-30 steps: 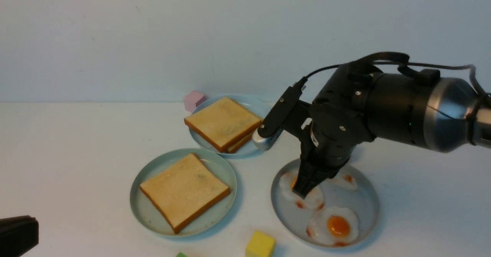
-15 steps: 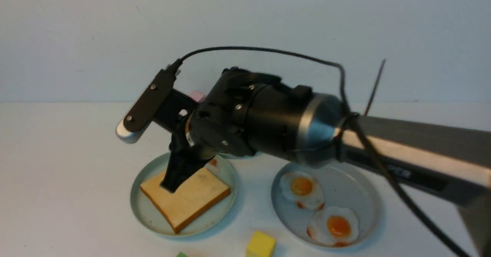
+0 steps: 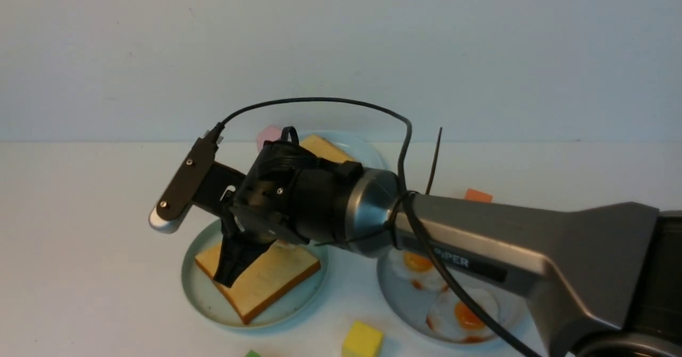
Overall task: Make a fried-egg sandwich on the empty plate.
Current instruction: Use the right arm to place the fried egg on the slice of bread in the middle, then use the left arm to grab a slice of bread
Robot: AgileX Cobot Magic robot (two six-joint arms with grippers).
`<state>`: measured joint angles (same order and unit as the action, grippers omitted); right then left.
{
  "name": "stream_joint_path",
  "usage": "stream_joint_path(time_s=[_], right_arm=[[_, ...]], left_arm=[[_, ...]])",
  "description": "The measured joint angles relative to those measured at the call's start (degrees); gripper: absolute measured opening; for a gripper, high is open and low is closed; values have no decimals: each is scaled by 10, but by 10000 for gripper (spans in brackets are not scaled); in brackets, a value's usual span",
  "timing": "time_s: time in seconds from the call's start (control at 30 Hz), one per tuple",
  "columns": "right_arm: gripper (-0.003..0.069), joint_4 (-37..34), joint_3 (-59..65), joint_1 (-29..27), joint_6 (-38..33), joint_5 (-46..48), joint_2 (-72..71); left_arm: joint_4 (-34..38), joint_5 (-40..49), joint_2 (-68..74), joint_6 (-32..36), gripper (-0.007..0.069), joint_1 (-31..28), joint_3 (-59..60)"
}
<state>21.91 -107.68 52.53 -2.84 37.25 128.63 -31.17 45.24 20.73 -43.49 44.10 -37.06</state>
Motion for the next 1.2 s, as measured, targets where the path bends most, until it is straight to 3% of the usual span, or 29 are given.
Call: stream_joint_path(time_s=[0.23, 0.33, 0.37, 0.4, 0.5, 0.53, 0.6, 0.7, 0.9, 1.1, 1.2], right_arm=[[114, 1, 0, 0, 28, 0, 0], [255, -2, 0, 0, 41, 7, 0], [255, -4, 0, 0, 41, 7, 0], [357, -16, 0, 0, 46, 14, 0], [496, -44, 0, 1, 50, 27, -1], [505, -48, 0, 2, 50, 29, -1], [602, -73, 0, 7, 54, 49, -10], [645, -93, 0, 16, 55, 73, -33], [576, -96, 0, 24, 55, 133, -94], [295, -54, 7, 23, 58, 298, -201], [91, -35, 37, 23, 95, 331, -274]], left_arm=[[7, 0, 0, 1, -13, 0, 0], [14, 0, 0, 12, -13, 0, 0], [14, 0, 0, 14, -13, 0, 0], [14, 0, 0, 18, -13, 0, 0], [15, 1, 0, 20, -13, 0, 0], [15, 1, 0, 20, -13, 0, 0], [20, 4, 0, 20, -13, 0, 0], [26, 6, 0, 20, -13, 0, 0], [43, 6, 0, 22, -13, 0, 0], [89, 4, 54, 65, -13, 0, 0], [123, -31, 146, 139, -13, 0, -1]])
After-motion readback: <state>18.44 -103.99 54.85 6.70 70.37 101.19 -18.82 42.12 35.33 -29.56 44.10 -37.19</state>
